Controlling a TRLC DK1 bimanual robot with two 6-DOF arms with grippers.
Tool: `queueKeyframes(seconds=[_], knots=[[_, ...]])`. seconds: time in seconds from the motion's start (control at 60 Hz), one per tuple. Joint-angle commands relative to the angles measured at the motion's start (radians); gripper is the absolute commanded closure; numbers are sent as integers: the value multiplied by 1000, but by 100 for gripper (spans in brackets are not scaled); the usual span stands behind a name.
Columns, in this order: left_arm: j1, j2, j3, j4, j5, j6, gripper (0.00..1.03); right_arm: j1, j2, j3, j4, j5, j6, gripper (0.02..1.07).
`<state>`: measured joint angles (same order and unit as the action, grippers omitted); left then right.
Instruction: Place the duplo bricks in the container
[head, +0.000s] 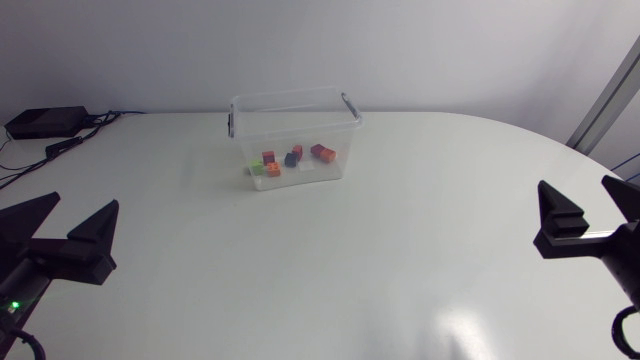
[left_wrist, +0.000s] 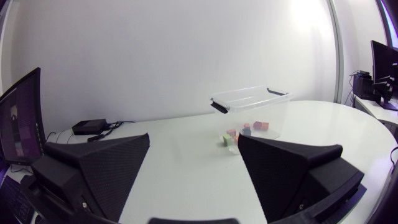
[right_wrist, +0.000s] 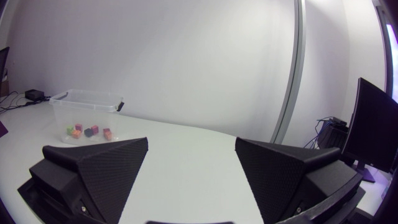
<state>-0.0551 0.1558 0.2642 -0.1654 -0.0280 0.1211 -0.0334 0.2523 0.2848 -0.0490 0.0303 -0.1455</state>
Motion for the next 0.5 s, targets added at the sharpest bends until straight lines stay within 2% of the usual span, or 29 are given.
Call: queueKeyframes(seconds=[0.0,0.383,0.483], knots=[[13,-28,-54,32,9,-42,5,10,-41,-57,15,-3,46,6],[55,-155,-263,165,28,-121,5,33,-251,-284,49,-30,145,6],[55,-156,-264,165,28,-121,5,33,-252,-285,49,-30,146,6]])
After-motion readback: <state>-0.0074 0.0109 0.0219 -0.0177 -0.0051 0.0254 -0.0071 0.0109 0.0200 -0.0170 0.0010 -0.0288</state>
